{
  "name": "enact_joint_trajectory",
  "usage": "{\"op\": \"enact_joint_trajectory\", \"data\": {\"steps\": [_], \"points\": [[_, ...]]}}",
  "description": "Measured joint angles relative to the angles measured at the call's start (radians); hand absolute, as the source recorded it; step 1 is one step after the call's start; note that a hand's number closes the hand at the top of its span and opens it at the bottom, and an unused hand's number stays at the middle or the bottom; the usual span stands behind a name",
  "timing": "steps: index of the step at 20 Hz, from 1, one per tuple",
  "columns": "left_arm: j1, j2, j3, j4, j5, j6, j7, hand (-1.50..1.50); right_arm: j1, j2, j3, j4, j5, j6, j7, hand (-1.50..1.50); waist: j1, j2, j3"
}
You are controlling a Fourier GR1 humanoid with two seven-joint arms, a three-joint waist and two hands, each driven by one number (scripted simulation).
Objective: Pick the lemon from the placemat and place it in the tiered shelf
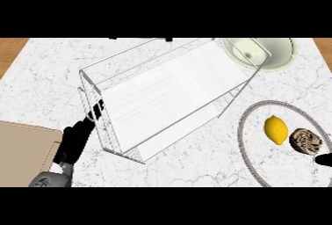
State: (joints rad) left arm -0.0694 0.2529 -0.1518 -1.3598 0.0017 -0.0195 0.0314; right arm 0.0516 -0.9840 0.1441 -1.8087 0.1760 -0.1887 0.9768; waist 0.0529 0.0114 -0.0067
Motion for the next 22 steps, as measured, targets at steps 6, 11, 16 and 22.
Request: {"op": "enact_joint_trajectory", "data": {"steps": [6, 11, 16, 22], "points": [[-0.005, 0.002, 0.001, -0.001, 0.005, -0.018, 0.016, 0.00, -0.213, 0.032, 0.151, 0.066, 0.096, 0.113, 0.155, -1.50, 0.014, -0.001, 0.003], [0.000, -0.018, -0.008, -0.004, -0.012, 0.002, 0.019, 0.00, -0.362, 0.169, 0.244, 0.188, 0.123, 0.160, 0.204, -1.50, 0.009, -0.002, 0.005], [0.010, -0.011, 0.003, -0.017, -0.005, -0.006, 0.030, 0.00, -0.462, 0.280, 0.287, 0.320, 0.147, 0.192, 0.240, -1.50, -0.002, -0.005, 0.005], [0.026, -0.016, 0.012, -0.018, -0.009, 0.004, 0.024, 0.00, -0.535, 0.377, 0.308, 0.423, 0.197, 0.222, 0.263, -1.50, -0.024, -0.010, 0.006]]}}
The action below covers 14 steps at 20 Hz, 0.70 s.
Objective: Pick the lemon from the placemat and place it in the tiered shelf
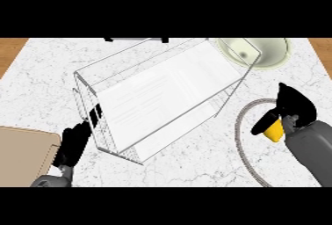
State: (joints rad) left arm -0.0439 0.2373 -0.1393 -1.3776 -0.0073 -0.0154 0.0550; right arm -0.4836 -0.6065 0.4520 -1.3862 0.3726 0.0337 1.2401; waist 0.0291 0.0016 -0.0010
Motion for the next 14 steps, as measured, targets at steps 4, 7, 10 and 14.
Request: {"op": "enact_joint_trajectory", "data": {"steps": [4, 7, 10, 14], "points": [[0.006, 0.007, 0.019, 0.008, 0.006, -0.003, -0.014, 0.00, -0.011, 0.027, 0.010, 0.041, 0.055, 0.011, 0.005, -1.50, -0.014, -0.004, 0.001], [0.011, 0.010, 0.024, 0.006, 0.004, -0.005, -0.019, 0.00, -0.008, 0.041, 0.011, 0.076, 0.085, 0.020, -0.001, -1.50, -0.019, -0.004, 0.001], [0.015, 0.010, 0.024, 0.002, 0.002, -0.009, -0.014, 0.00, -0.001, 0.043, -0.005, 0.104, 0.099, 0.032, -0.012, -1.50, -0.023, -0.004, 0.002], [0.029, 0.006, 0.028, -0.004, 0.000, -0.010, -0.023, 0.00, 0.029, 0.063, -0.013, 0.105, 0.124, 0.044, -0.013, -1.50, -0.027, -0.005, 0.001]]}}
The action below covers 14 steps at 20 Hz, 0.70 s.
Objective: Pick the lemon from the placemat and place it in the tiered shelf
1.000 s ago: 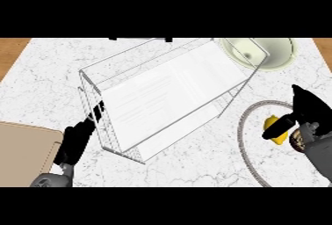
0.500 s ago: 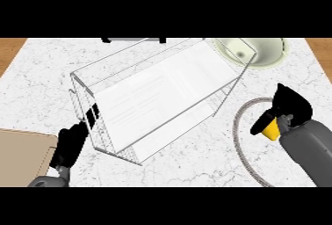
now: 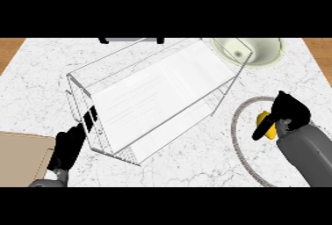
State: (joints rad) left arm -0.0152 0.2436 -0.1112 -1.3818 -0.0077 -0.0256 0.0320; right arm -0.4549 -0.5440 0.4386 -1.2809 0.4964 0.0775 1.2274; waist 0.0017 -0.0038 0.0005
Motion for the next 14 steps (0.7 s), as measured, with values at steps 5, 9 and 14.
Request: {"op": "enact_joint_trajectory", "data": {"steps": [5, 9, 14], "points": [[-0.007, -0.013, 0.000, -0.006, -0.004, 0.003, 0.019, 0.00, 0.005, 0.031, -0.020, 0.022, 0.035, 0.017, -0.004, -1.50, -0.001, 0.001, 0.000], [0.001, -0.011, 0.003, -0.011, -0.009, -0.004, 0.012, 0.00, 0.004, 0.049, -0.044, 0.055, 0.063, 0.031, -0.027, -1.50, 0.001, 0.001, 0.001], [0.017, -0.011, 0.006, -0.028, -0.013, -0.008, 0.015, 0.00, 0.024, 0.090, -0.067, 0.097, 0.104, 0.029, -0.051, -1.50, 0.002, 0.001, 0.000]]}}
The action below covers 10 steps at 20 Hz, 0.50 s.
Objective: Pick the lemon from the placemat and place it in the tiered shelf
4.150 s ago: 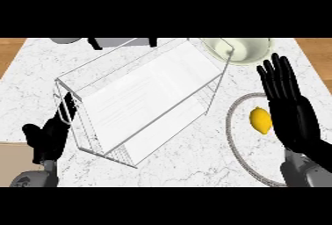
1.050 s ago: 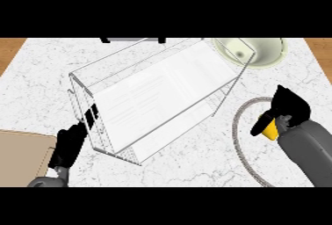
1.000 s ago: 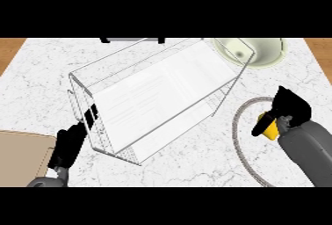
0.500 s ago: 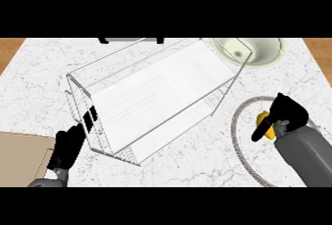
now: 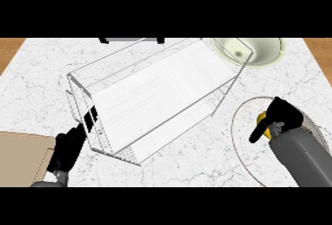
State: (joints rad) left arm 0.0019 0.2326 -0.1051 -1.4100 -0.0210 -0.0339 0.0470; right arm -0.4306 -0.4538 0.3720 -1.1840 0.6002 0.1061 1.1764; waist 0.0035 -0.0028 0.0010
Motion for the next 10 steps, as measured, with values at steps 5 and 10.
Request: {"op": "enact_joint_trajectory", "data": {"steps": [5, 10], "points": [[0.010, -0.006, 0.006, -0.005, -0.006, -0.003, 0.001, 0.00, -0.001, 0.034, -0.039, 0.046, 0.037, 0.001, -0.038, 1.50, 0.002, -0.004, -0.005], [0.005, -0.024, 0.006, -0.004, -0.026, 0.000, 0.005, 0.00, -0.024, 0.058, -0.077, 0.102, 0.084, 0.004, -0.095, 1.50, 0.002, -0.008, -0.009]]}}
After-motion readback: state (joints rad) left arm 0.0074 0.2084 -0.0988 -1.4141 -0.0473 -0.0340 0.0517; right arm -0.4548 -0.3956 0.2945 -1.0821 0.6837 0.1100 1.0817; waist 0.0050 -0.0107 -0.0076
